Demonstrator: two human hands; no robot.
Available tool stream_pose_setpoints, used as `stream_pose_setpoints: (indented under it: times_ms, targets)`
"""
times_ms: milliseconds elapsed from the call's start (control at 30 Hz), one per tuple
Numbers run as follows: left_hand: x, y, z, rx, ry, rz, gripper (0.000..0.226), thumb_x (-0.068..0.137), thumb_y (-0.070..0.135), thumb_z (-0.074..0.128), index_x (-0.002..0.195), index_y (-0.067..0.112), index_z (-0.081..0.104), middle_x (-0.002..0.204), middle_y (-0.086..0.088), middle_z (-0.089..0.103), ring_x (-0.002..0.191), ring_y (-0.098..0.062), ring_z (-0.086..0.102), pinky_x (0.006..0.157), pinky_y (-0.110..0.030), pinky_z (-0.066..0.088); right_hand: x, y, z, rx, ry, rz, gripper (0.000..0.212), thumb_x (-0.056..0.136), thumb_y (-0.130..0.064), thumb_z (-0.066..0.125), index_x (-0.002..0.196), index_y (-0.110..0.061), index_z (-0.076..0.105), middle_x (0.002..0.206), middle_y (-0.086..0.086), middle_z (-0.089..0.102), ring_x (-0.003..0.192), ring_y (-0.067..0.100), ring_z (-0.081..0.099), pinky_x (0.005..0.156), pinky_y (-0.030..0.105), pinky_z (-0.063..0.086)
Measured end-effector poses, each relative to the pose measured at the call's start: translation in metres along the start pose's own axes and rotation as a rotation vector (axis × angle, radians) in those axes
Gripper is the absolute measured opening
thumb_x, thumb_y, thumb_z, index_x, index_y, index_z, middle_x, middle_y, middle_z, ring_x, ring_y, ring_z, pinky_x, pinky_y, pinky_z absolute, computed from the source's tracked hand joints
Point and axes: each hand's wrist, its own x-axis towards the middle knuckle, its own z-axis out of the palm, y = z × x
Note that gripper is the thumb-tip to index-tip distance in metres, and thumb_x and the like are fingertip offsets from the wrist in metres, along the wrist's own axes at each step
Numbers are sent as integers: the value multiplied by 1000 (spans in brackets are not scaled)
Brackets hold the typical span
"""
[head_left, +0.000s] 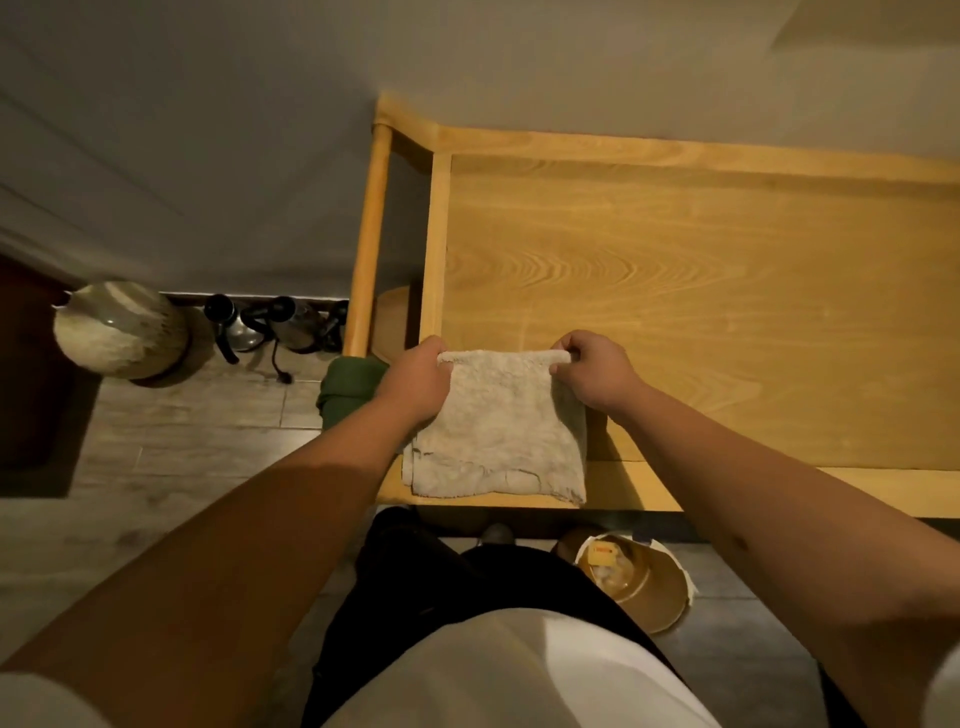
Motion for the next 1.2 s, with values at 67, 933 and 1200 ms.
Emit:
stream_pose_setpoints:
  times_ms: [67,933,1200]
  targets:
    - [2,5,3,34,57,-23,18,103,23,48,117,14,54,114,-12,60,90,-24,55,71,-34,44,3,1,6,-101,57,-24,21,90,-14,64,112,-15,61,96,0,62,98,27,59,73,28,41]
    - [108,-42,-73,708,126,189,85,88,65,45,156,19,23,168,-14,-1,152,-46,4,117,-61,20,-50,-20,144,-728,-26,-59,99,73,-96,15,153,-43,-6,164,6,-13,146,42,-21,104,75,-7]
    - [120,-38,-76,570,135,178,85,92,69,34,159,21,16,168,-16,-8,153,-44,-1,119,-58,18,-33,-26,149,-732,19,-19,83,85,-84,19,155,-43,0,165,3,-2,149,40,-10,104,77,4]
